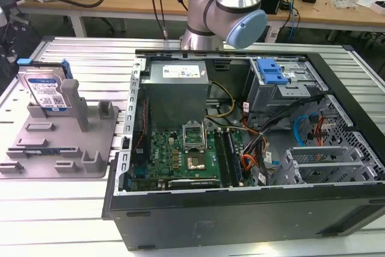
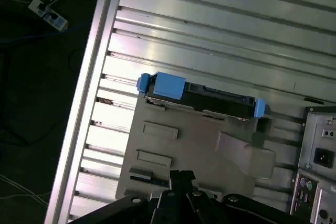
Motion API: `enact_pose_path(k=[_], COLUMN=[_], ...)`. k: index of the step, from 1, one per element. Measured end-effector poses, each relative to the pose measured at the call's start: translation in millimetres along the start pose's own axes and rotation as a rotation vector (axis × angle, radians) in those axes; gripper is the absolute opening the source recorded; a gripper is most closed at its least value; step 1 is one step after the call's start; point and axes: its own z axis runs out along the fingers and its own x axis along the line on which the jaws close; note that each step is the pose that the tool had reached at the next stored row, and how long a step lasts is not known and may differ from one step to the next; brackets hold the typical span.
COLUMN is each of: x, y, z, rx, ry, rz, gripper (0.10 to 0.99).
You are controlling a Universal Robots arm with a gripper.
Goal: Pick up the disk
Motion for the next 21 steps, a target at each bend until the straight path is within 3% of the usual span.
enact_pose_path(k=[12,16,18,21], x=[0.0,0.0,0.0,0.0], y=[0.0,0.0,0.0,0.0], z=[0.1,0.2,0.3,0.5], rx=[-0.001,-0.001,-0.001,-0.001], ry=[0.0133,0.0165,0.0196,0.0223], rz=[-0.357,-0.439,-0.518,-0.588], gripper=[0.106,0.106,0.106,0.106])
